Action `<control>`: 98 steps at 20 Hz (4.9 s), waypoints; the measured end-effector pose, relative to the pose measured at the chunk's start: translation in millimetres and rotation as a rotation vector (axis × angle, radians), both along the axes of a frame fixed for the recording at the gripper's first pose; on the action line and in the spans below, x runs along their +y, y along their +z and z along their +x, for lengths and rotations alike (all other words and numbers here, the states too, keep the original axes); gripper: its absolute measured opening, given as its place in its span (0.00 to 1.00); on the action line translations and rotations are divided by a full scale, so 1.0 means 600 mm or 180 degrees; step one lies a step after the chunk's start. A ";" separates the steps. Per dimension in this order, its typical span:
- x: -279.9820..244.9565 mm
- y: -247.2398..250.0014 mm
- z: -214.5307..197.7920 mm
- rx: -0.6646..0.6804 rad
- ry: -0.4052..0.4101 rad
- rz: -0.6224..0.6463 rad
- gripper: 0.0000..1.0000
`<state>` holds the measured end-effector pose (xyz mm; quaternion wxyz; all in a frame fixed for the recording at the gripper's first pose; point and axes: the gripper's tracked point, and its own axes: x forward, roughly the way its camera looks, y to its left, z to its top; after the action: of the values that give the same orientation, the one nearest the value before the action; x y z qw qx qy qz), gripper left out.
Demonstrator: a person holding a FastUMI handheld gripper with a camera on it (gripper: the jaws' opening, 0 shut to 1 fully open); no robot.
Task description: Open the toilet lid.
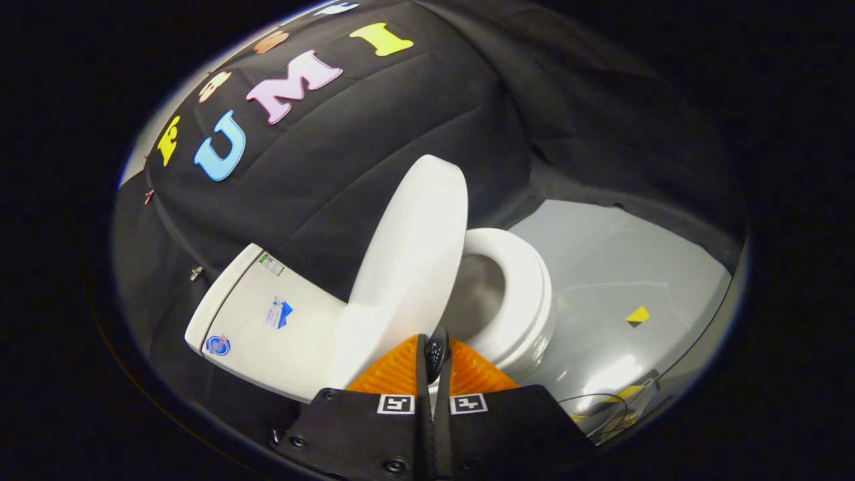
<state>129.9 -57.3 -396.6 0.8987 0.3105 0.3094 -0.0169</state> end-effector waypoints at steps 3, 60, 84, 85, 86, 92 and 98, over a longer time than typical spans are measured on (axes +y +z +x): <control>0.026 0.042 0.004 -0.0089 0.0028 -0.0139 0.05; 0.492 0.295 -0.012 -0.0936 0.1463 -0.0839 0.67; 0.190 0.717 -0.151 -0.2187 0.0510 -0.1533 0.99; 0.182 0.725 -0.158 -0.2215 0.0494 -0.1561 0.98; 0.175 0.731 -0.164 -0.2239 0.0479 -0.1588 0.99; 0.149 0.756 -0.198 -0.2281 0.0412 -0.1624 0.99; 0.145 0.761 -0.217 -0.2297 0.0407 -0.1575 0.98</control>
<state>-0.3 29.9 60.0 0.9957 0.0522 -0.0190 0.0746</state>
